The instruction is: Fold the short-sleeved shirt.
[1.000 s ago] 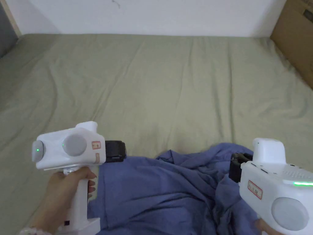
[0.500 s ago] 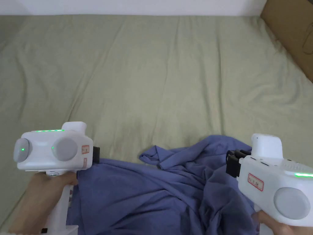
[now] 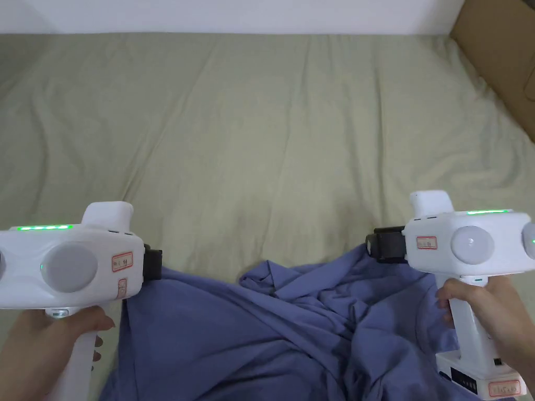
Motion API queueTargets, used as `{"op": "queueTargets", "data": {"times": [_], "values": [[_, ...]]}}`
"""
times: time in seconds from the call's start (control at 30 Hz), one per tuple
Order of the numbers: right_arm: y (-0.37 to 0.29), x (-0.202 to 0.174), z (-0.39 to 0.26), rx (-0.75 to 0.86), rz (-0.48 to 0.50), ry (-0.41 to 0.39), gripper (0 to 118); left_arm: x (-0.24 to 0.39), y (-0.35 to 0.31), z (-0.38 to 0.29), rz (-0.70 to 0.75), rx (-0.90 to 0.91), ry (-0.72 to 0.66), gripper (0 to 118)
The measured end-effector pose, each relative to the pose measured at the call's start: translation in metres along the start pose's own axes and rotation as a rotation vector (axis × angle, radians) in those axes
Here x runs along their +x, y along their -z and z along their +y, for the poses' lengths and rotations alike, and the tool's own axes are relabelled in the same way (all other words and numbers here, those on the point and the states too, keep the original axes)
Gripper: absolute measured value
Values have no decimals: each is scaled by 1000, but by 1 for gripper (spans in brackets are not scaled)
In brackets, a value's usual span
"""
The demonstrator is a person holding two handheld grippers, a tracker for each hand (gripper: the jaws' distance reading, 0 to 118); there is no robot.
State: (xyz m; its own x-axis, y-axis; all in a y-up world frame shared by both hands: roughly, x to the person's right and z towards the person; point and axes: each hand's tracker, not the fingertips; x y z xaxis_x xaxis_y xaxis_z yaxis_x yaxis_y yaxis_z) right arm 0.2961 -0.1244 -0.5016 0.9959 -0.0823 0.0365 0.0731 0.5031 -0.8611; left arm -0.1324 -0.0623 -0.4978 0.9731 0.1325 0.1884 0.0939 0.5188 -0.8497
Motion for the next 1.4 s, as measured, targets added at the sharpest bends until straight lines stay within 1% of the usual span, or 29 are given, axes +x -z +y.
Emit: {"op": "queueTargets", "data": {"times": [0.07, 0.1, 0.17, 0.2, 0.23, 0.27, 0.3, 0.33, 0.43, 0.53, 0.57, 0.8, 0.83, 0.87, 0.97, 1.1, 1.27, 1.4], "values": [[24, 2, -5, -79, 7, -26, 79, 0, 1, -1, 3, -10, 5, 8], [24, 1, -9, -23, -1, -53, 79, 0, 2, -1, 5, -13, 10, 8], [16, -1, -6, -22, 0, -49, 79, -1, 3, -1, 5, -20, 11, 8], [13, -3, -6, -22, 0, -63, 72, -2, 3, -1, 4, -20, 10, 8], [12, -6, -7, -22, -3, -85, 64, -2, 3, 1, 3, -21, 7, 8], [11, -7, -8, -26, 11, -97, 51, -2, 2, 1, 2, -21, 4, 8], [9, -10, -4, -24, 3, -100, 22, -2, 0, 2, 2, -18, 2, 8], [5, -12, -6, -9, -26, -96, 4, -2, -3, 3, 3, -17, 2, 8], [-5, -10, -9, -10, -3, -76, 4, -1, -13, 3, 6, -11, 9, 8], [-31, -8, -7, 8, 8, -57, 4, -1, -31, 4, 10, 6, 18, 8], [-44, -6, -3, 33, 15, -49, 4, -1, -39, 4, 11, 19, 15, 8], [-154, 15, 34, 252, -23, 32, 4, -1, -109, 24, 49, 152, 54, 8], [-174, 16, 38, 278, -32, 33, 4, -2, -119, 30, 63, 177, 67, 8], [-192, 19, 43, 308, -46, 26, 4, -3, -130, 37, 84, 201, 84, 8], [-241, 28, 62, 384, -83, 42, 4, -4, -164, 60, 119, 287, 103, 8], [-297, 38, 94, 470, -88, 84, 4, -6, -206, 99, 171, 386, 135, 8], [-346, 33, 153, 535, -104, 97, 4, -7, -246, 162, 230, 507, 124, 8], [-371, 24, 208, 609, -67, 119, 4, -6, -270, 217, 278, 590, 113, 8]]}}
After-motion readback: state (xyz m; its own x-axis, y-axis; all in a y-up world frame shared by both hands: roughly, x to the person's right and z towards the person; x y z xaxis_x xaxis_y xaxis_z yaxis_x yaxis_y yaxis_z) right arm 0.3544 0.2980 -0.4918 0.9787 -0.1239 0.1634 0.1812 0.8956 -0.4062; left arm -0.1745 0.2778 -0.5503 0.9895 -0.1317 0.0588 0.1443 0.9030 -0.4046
